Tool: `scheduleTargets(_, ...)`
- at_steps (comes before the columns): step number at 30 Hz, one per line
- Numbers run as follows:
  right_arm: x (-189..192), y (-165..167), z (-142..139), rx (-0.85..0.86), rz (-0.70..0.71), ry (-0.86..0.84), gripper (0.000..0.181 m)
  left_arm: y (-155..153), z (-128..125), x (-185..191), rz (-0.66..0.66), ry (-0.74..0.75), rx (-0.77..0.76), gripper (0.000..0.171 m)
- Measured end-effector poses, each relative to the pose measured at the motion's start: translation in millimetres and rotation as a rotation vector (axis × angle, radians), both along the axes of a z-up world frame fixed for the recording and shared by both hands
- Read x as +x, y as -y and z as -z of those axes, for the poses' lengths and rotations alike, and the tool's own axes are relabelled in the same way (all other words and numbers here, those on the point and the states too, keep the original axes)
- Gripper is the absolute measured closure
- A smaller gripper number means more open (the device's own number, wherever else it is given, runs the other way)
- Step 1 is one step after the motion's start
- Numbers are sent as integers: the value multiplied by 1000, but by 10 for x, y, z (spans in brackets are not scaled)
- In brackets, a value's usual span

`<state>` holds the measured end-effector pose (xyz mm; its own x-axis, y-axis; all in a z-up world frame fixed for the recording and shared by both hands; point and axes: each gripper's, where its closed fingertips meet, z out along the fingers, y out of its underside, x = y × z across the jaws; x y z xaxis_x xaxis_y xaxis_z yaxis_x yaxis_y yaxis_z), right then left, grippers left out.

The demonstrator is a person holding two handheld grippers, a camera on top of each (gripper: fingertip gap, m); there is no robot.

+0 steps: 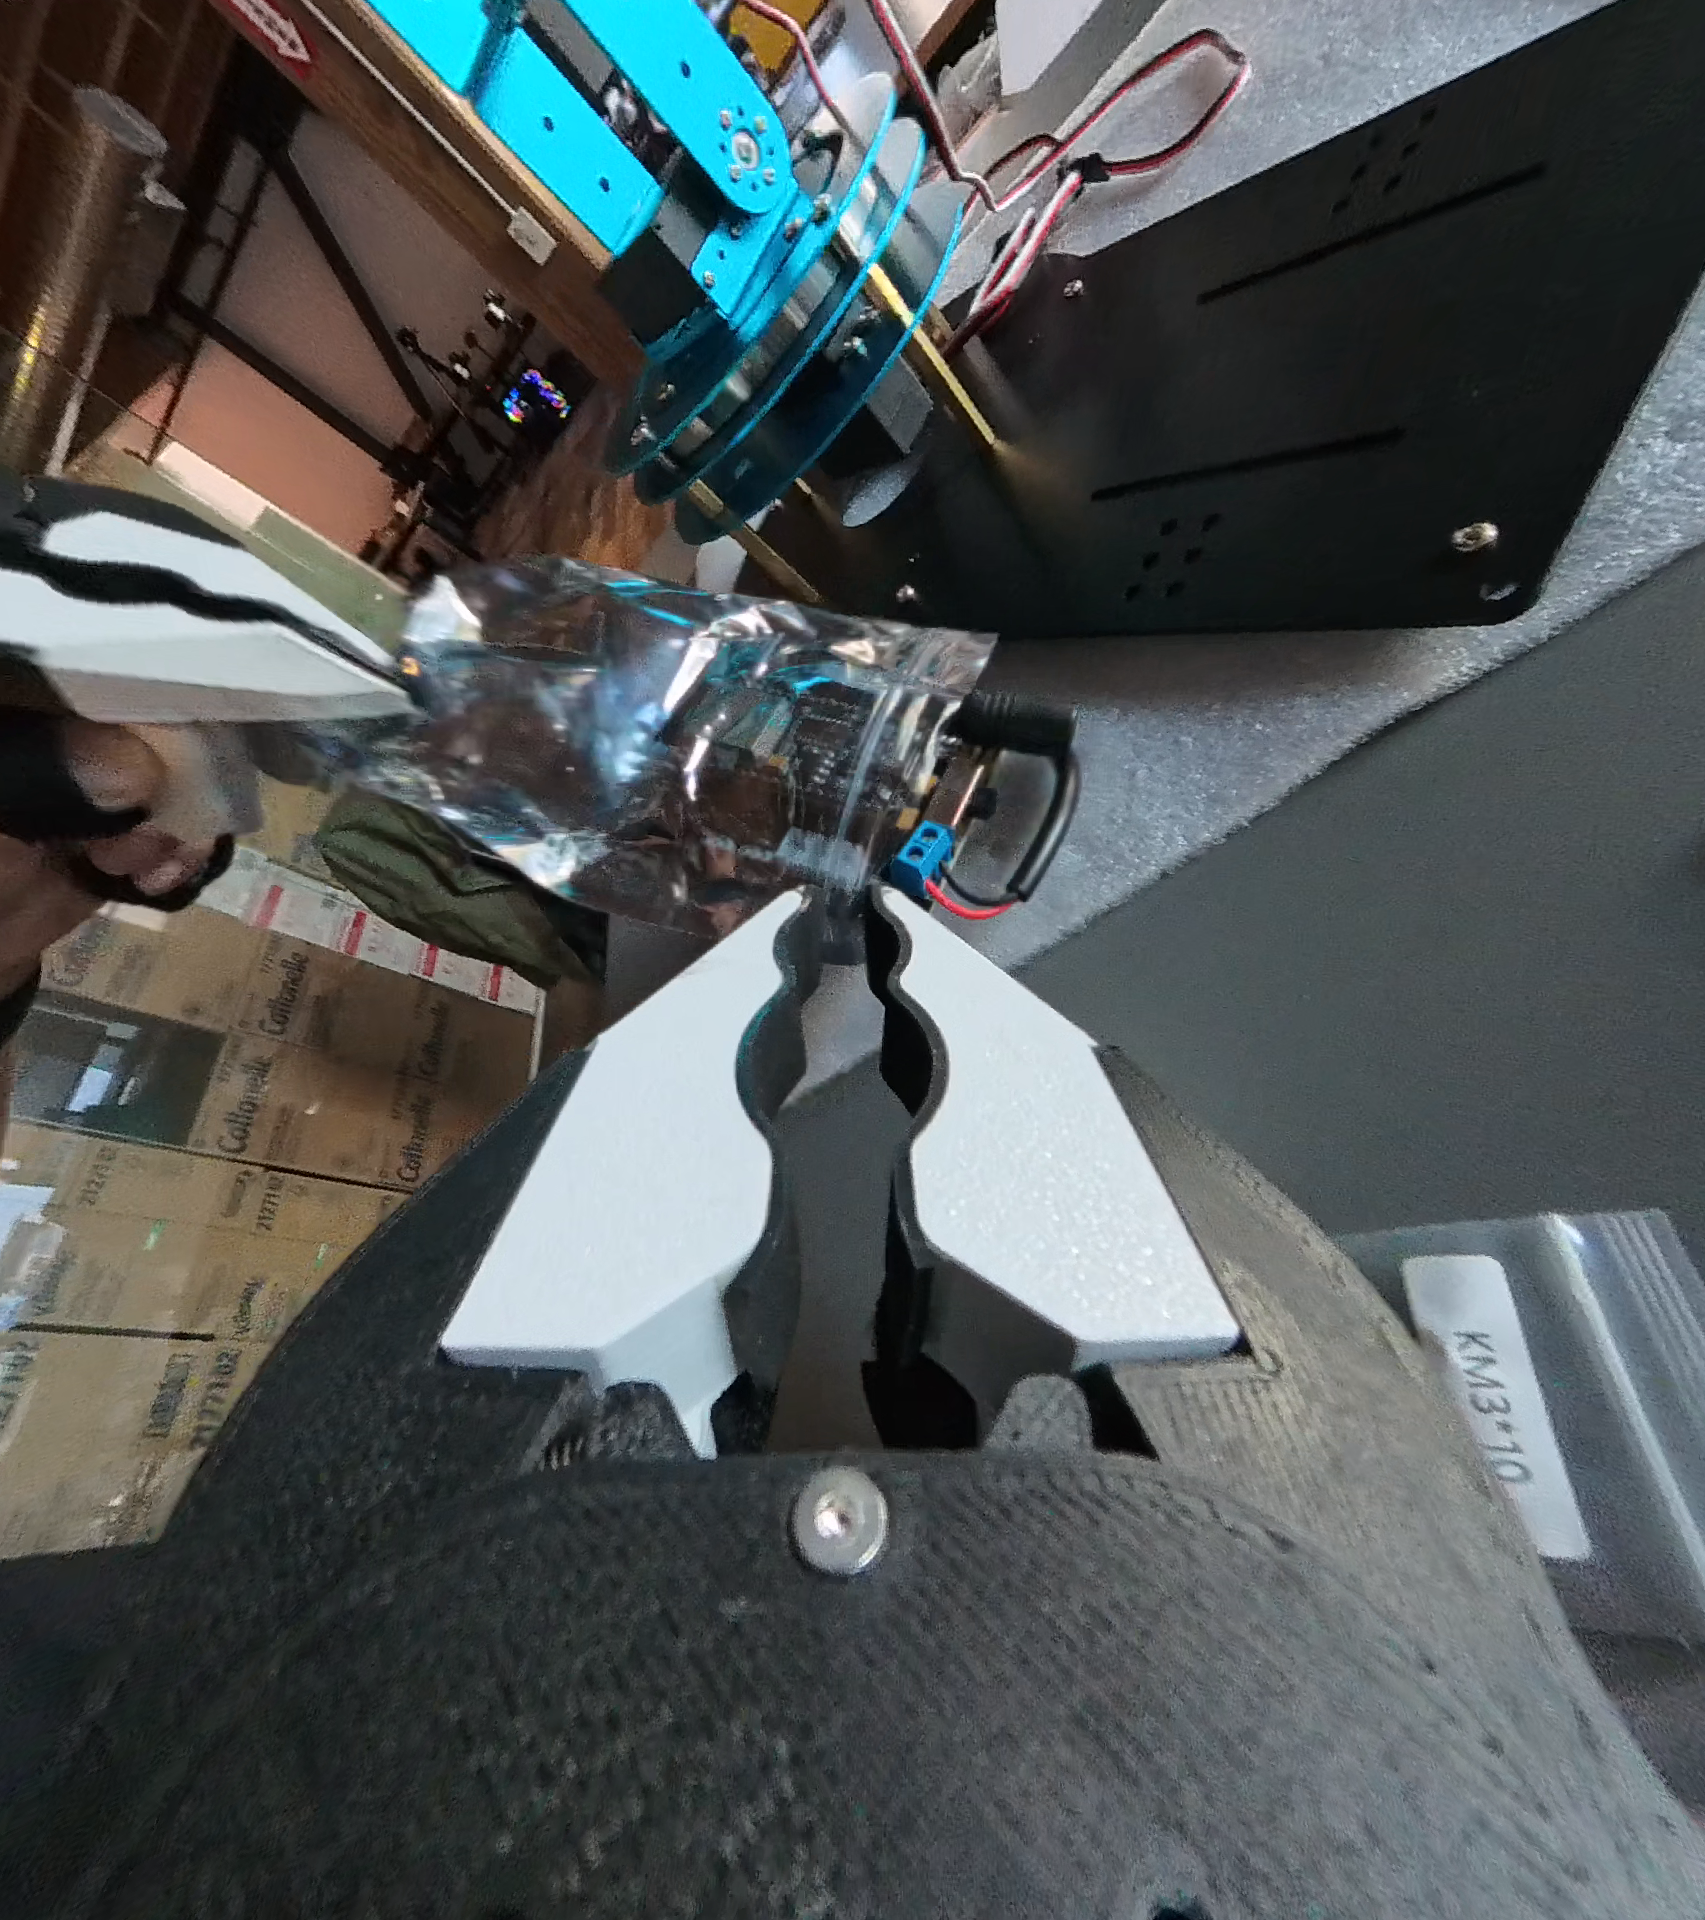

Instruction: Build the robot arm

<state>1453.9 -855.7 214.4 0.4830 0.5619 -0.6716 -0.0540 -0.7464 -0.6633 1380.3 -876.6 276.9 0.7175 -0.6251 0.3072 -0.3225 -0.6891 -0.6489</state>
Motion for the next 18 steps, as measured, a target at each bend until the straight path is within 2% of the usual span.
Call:
scheduleTargets(2,70,-45,93,8,22,59,175,48,7,222,26,75,-43,171)
scheduleTargets(4,95,-70,102,2,31,65,175,1,60,157,52,-58,14,171)
scheduleTargets(7,33,-30,64,13,0,57,177,49,-58,98,24,33,-44,171)
scheduleTargets(8,20,-28,82,43,-1,95,181,18,11,21,19,-35,5,171)
scheduleTargets(9,-4,-24,118,58,-5,130,181,84,76,19,16,-26,-47,171)
scheduleTargets(10,-23,-1,153,59,-17,158,181,138,13,139,26,71,-76,171)
scheduleTargets(12,-49,4,134,67,-17,151,180,88,122,16,16,-25,-27,171)
scheduleTargets(13,-50,15,153,57,-30,154,173,93,75,51,8,38,-50,171)
scheduleTargets(15,-5,12,106,77,-46,136,175,48,99,-65,-5,-3,-47,171)
scheduleTargets(16,36,-18,52,124,-42,140,178,60,37,-27,1,31,-53,171)
scheduleTargets(18,148,-74,34,198,-44,220,177,69,-8,-33,37,-48,-10,171)
